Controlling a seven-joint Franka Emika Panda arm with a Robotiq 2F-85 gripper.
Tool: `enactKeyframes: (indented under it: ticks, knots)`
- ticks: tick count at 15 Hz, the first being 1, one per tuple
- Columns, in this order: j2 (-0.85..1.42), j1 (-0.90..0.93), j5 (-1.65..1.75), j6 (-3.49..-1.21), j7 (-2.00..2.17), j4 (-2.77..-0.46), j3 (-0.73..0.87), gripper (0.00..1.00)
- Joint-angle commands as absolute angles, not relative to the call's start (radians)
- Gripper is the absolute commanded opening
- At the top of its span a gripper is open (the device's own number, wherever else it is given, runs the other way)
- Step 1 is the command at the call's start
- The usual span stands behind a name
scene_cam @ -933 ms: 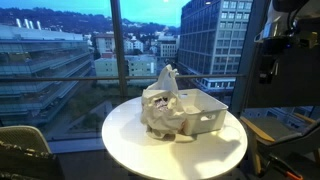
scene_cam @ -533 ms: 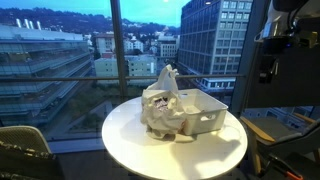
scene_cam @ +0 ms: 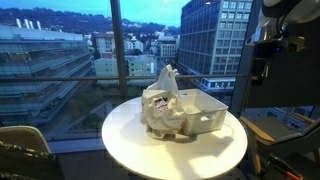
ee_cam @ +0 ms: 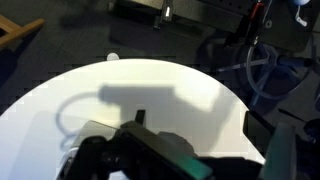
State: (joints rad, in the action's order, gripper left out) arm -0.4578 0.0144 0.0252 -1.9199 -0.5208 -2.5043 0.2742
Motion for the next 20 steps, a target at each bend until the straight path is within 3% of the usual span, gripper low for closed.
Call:
enactKeyframes:
  ticks: [1,7,12,20]
  knots:
    - [-0.242,0.076,-0.02,-1.994,-0.591,-2.359,0.217,1.0]
    - [0.012,0.133,-0.036,-2.051,-0.668,-2.151,0.039,1.0]
    - [0.195,0.13,0.165,-2.144,-0.687,-1.984,-0.065,1.0]
    - [0.292,0.129,0.29,-2.311,-0.834,-1.928,-0.155,1.0]
